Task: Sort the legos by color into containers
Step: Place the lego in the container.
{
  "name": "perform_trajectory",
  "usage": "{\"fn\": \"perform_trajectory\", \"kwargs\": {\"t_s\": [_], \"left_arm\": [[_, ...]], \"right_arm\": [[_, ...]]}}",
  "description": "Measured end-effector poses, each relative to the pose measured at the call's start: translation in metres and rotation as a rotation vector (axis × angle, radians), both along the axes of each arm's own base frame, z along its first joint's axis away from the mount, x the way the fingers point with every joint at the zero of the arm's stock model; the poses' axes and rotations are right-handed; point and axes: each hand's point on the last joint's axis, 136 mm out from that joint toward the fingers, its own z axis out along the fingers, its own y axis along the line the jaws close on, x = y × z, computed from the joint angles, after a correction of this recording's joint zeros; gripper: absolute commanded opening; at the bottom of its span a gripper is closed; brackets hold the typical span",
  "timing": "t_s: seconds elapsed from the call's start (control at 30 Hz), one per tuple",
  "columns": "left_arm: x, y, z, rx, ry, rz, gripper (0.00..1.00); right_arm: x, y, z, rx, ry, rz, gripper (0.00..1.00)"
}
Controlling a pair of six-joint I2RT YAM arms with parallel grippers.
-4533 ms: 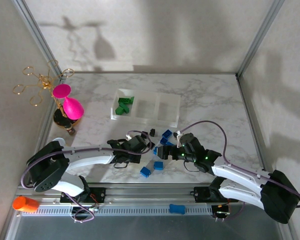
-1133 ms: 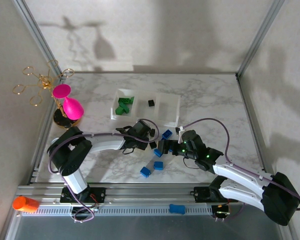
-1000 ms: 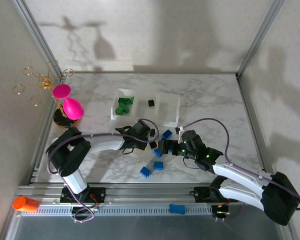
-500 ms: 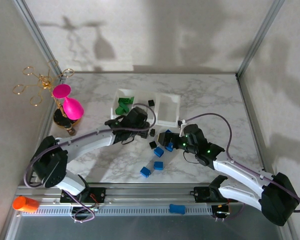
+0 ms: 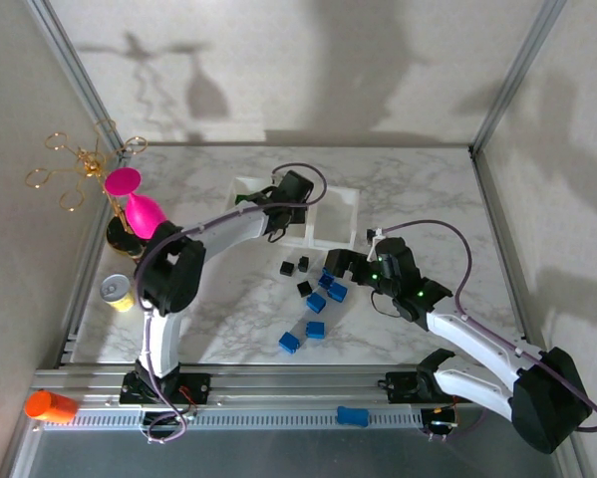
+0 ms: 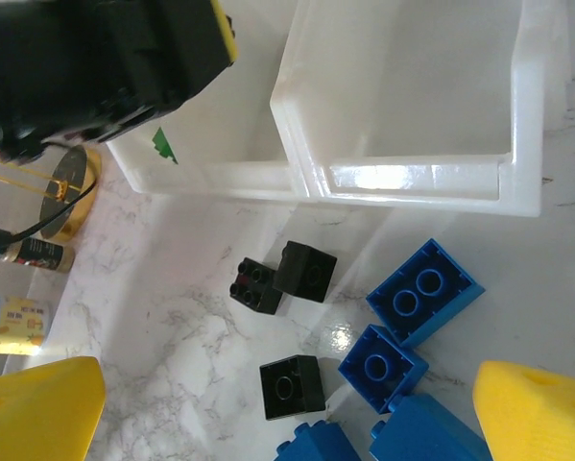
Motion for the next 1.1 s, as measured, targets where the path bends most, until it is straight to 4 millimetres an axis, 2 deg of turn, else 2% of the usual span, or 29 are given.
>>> {"fn": "perform_trajectory", "kwargs": {"t_s": [0.27, 0.7, 0.8, 0.9, 1.1], "left_arm": [[0.025, -0.007, -0.024, 0.025, 0.009, 0.021, 0.37], [0.027, -0.002, -0.028, 0.035, 0.023, 0.031, 0.44], [0.026, -0.002, -0.020, 0.028, 0.018, 0.029, 0.44], [0.019, 0.000, -0.004, 0.004, 0.006, 0.020, 0.44], [-0.023, 0.019, 0.038, -0.059, -0.033, 0.011, 0.45]], "right_arm": [[0.002, -0.002, 0.001, 0.010, 0.001, -0.003, 0.99], [0.002, -0.002, 0.001, 0.000, -0.007, 0.019, 0.99], [0.001, -0.001, 0.002, -0.001, -0.010, 0.028, 0.99], [0.001, 0.000, 0.005, -0.002, -0.019, 0.041, 0.99], [-0.003, 0.004, 0.005, -0.011, -0.022, 0.083, 0.99]]}}
